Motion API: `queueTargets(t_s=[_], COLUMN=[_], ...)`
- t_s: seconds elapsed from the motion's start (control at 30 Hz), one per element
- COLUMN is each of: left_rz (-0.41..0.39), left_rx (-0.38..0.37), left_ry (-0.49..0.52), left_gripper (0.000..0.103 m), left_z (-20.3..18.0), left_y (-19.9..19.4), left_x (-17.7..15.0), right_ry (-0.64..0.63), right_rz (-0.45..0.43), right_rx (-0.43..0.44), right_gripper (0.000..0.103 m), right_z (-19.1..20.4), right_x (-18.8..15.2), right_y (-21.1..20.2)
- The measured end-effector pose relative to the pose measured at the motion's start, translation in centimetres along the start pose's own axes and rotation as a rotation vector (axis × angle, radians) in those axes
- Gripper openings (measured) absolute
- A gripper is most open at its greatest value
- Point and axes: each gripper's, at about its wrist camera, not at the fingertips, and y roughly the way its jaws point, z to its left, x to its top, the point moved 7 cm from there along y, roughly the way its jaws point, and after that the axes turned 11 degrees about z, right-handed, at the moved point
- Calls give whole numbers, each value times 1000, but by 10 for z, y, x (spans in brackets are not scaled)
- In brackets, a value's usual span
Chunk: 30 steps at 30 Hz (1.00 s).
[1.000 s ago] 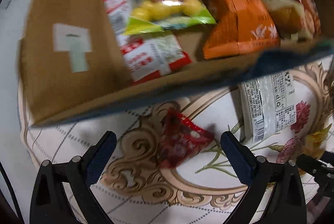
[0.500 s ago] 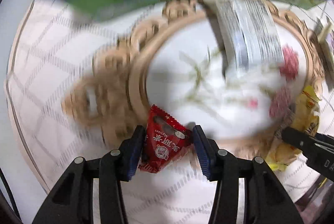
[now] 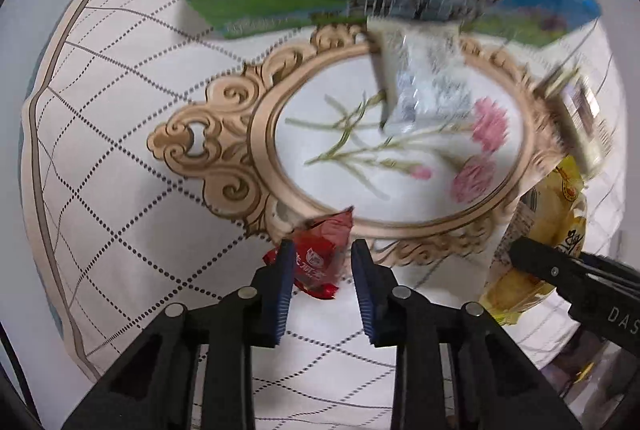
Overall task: Organize snacks
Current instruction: 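Grasp the small red packet with the left tool while the right tool grasps the yellow cake bag, then carry both packets into the box and open both tools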
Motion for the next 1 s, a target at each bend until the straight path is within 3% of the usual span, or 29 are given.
queueTargets(t_s=[0.17, 0.23, 0.27, 0.4, 0.53, 0.67, 0.7, 0.73, 1.0], left_rz=[16, 52, 83, 201, 267, 238, 220, 203, 86], left_rx=[-135, -177, -188, -175, -60, 26, 32, 36, -14], left_ry=[-37, -68, -73, -78, -7, 61, 60, 53, -26], left_gripper=[28, 49, 54, 57, 59, 60, 57, 43, 39], left_z=[3, 7, 10, 17, 7, -7, -9, -9, 5], left_y=[-14, -1, 4, 47, 77, 83, 83, 82, 41], left_x=[16, 8, 6, 1, -5, -14, -15, -16, -22], right_ry=[-26, -26, -22, 11, 41, 47, 46, 44, 7], right_rz=[-61, -66, -65, -37, -17, -12, -12, -11, -43], right_rx=[23, 19, 15, 20, 28, 25, 23, 21, 14], right_gripper=[45, 45, 45, 45, 45, 45, 45, 45, 45], right_z=[5, 4, 3, -8, -5, -5, -5, -3, 10], right_x=[13, 14, 14, 21, 32, 32, 31, 33, 33], right_y=[-38, -43, -43, -31, -4, 3, 3, 6, -6])
